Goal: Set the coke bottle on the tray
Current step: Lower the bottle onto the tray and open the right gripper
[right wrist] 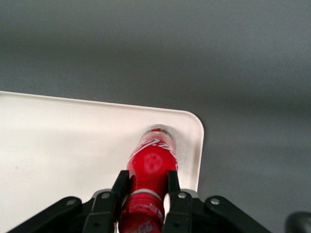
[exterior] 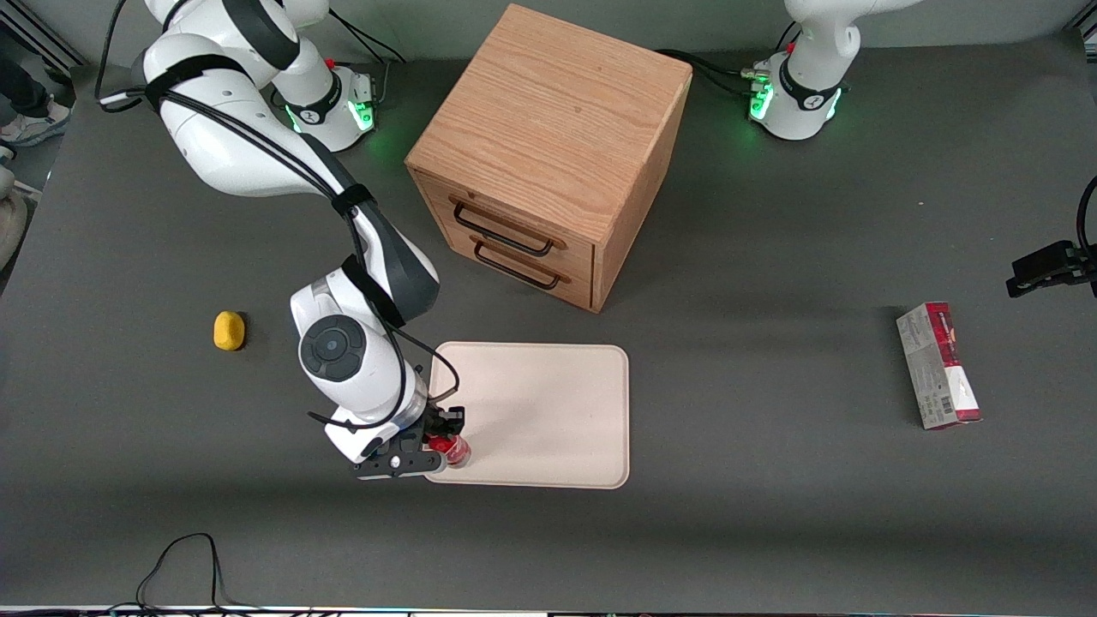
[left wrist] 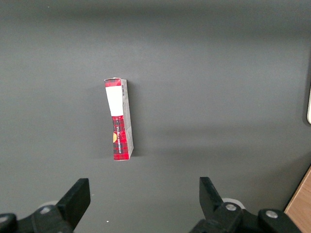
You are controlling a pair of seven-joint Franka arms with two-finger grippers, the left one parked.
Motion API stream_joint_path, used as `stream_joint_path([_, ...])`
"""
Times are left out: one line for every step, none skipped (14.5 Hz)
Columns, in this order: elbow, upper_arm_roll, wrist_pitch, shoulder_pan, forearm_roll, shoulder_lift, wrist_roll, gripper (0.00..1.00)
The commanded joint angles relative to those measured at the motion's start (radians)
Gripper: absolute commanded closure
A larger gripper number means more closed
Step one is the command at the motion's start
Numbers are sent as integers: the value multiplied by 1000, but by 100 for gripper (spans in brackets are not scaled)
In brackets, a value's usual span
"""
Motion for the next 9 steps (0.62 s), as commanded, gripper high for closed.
stream_joint_path([-11, 4, 26, 2, -32, -3, 28, 3])
stream_joint_path([-25, 3, 43, 4, -32, -3, 33, 0])
stream_joint_path([-29, 0, 55, 4, -32, -5, 31, 0])
stream_joint_path([-29, -2, 57, 4, -32, -5, 23, 0])
stream_joint_path([-28, -3, 55, 2, -32, -9, 19, 0])
stream_joint_path([-28, -9, 49, 2, -30, -18, 17, 0])
stream_joint_path([-28, -17, 43, 5, -32, -29, 16, 0])
stream_joint_path([-29, -26, 20, 5, -32, -46, 11, 0])
stream_joint_path([-29, -41, -20, 7, -29, -69, -21, 0])
